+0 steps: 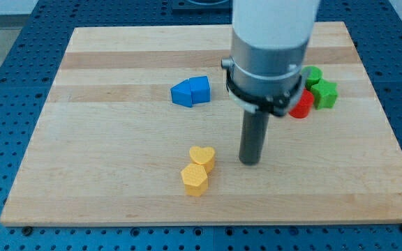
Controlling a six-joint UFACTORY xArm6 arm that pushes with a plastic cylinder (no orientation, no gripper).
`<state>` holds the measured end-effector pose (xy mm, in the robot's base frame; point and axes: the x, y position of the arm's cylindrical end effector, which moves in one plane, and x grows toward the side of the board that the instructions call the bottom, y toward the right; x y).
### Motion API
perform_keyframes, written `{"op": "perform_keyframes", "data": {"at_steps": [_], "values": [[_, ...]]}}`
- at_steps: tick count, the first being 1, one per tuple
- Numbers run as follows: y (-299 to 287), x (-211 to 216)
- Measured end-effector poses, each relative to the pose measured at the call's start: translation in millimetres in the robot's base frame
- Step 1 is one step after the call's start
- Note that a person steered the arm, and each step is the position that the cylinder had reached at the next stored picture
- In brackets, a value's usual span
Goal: Move the yellow blocks towards the center
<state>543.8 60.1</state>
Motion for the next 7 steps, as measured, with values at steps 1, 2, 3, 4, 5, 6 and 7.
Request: {"op": "perform_keyframes", "data": {"at_steps": [1, 2, 3, 4, 5, 6, 7], "values": [[-3, 42], [-21, 73], [-41, 75], [-70, 75], [-88, 74], [-89, 68], [-89, 55]]}}
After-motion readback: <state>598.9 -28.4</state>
